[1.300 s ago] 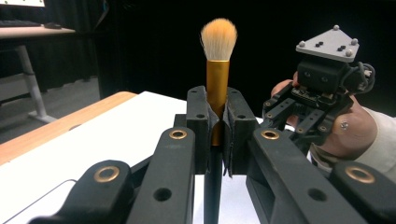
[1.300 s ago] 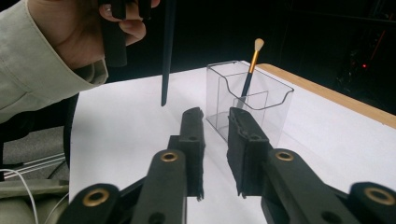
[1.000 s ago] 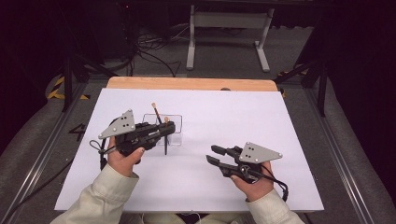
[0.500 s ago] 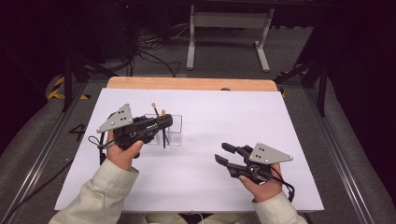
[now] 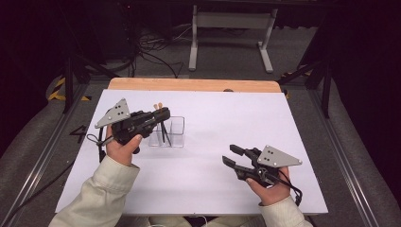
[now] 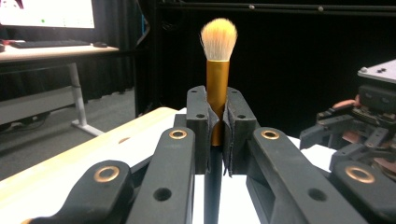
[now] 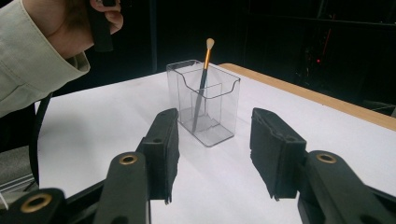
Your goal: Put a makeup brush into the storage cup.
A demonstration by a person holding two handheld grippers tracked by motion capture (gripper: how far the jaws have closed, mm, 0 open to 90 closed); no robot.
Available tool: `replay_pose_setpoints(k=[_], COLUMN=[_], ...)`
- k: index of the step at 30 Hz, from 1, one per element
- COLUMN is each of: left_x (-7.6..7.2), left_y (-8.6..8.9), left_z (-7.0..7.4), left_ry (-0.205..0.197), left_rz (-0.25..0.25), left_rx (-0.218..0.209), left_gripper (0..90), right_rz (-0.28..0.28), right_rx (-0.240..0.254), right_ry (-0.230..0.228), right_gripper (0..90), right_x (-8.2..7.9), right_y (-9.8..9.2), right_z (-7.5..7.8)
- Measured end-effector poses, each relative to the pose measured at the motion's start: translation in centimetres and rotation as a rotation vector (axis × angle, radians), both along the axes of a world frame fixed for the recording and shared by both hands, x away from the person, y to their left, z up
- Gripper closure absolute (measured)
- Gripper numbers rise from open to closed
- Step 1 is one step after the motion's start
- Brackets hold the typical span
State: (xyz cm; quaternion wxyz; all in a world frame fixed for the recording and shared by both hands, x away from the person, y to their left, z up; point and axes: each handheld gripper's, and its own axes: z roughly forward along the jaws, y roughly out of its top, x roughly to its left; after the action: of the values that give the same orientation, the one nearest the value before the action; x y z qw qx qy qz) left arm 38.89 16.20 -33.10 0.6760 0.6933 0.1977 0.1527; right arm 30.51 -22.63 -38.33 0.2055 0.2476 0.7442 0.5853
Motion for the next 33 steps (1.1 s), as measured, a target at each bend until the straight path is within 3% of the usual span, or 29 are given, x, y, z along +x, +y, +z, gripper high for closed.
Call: replay_pose_setpoints(k=[13,19,33], left_x=[1.5,2.3,3.6], left_y=[1.1,1.1,0.8], left_z=[-0.6,-1.0,-2.4], left_ry=[-0.005,-0.023,-0.020], left_rz=[0.074,0.089,0.110], left_rx=[-0.041,-0.062,-0.038], left_gripper=[83.0,83.0,82.9], right_rz=[-0.003,-0.008,-0.010], right_rx=[0.006,0.010,0.006], right_ry=[0.001,-0.006,-0.006], right_gripper=[51.5,45.3,41.2], right_x=[0.1,0.3,0.3], right_y=[0.0,-0.1,0.0], right_z=[-0.1,-0.2,-0.3])
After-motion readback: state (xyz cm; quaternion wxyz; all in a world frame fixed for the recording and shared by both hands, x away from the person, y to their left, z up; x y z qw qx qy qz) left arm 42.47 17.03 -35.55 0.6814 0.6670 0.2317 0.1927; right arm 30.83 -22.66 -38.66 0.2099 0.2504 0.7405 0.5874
